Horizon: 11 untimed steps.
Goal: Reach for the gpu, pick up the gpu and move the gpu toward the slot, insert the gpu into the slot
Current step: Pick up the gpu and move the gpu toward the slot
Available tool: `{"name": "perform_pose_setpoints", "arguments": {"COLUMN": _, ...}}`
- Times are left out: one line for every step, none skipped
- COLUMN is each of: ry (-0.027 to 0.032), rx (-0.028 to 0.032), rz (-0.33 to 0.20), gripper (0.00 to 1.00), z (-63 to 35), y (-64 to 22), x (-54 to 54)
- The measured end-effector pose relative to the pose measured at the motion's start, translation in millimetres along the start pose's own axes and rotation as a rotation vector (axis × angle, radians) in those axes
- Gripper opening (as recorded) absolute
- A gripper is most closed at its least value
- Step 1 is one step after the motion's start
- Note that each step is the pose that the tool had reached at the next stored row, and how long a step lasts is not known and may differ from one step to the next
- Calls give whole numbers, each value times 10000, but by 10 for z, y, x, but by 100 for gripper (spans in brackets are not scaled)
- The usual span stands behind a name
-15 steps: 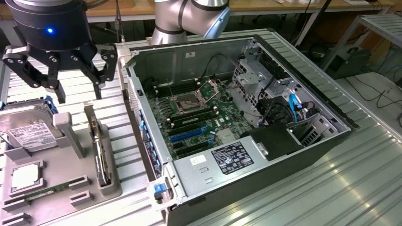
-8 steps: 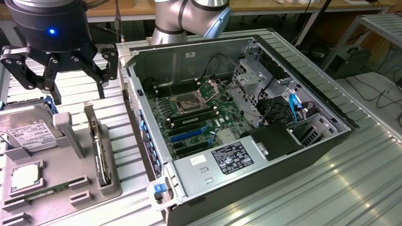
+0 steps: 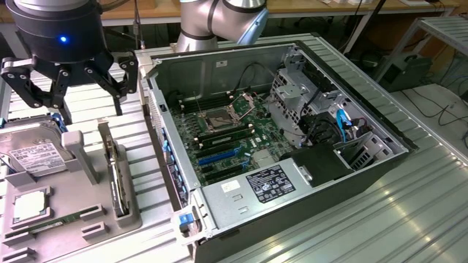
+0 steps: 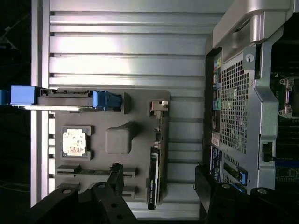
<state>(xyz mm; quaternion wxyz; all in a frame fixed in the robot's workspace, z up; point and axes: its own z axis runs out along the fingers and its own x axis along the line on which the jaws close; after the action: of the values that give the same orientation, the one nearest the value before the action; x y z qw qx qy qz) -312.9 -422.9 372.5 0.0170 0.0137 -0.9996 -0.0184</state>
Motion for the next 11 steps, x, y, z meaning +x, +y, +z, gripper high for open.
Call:
{"name": "perform_pose_setpoints", "arguments": {"ry": -9, "rx": 0, "rz": -11, "gripper": 72, "z": 7, "y": -1, "x": 0}}
{"name": "perform_pose_setpoints", "arguments": {"ry": -22, "rx": 0, "rz": -17, "gripper": 72, "z": 13, "y": -1, "x": -1}}
{"name": "perform_pose_setpoints", "arguments": {"ry": -45, "rx": 2, "rz": -25, "gripper": 72, "z": 20, "y": -3, "x": -2}}
{"name": "perform_pose_setpoints", "arguments": {"ry": -65, "rx": 3, "rz": -28, "gripper": 72, "z": 27, "y": -4, "x": -2}}
{"name": "perform_pose_setpoints", "arguments": {"ry": -79, "rx": 3, "rz": -32, "gripper": 72, "z": 35, "y": -8, "x": -1}}
{"name": "perform_pose_setpoints", "arguments": {"ry": -80, "rx": 4, "rz": -40, "gripper": 72, "z": 39, "y": -15, "x": -1}}
{"name": "perform_pose_setpoints", "arguments": {"ry": -84, "rx": 4, "rz": -52, "gripper": 72, "z": 43, "y": -24, "x": -1}}
{"name": "perform_pose_setpoints", "arguments": {"ry": -86, "rx": 4, "rz": -63, "gripper": 72, "z": 47, "y": -29, "x": -1}}
{"name": "perform_pose_setpoints", "arguments": {"ry": -86, "rx": 4, "rz": -76, "gripper": 72, "z": 50, "y": -35, "x": -1}}
{"name": "perform_pose_setpoints", "arguments": {"ry": -86, "rx": 5, "rz": -86, "gripper": 72, "z": 52, "y": -41, "x": -1}}
{"name": "perform_pose_setpoints", "arguments": {"ry": -86, "rx": 5, "rz": -97, "gripper": 72, "z": 55, "y": -48, "x": -1}}
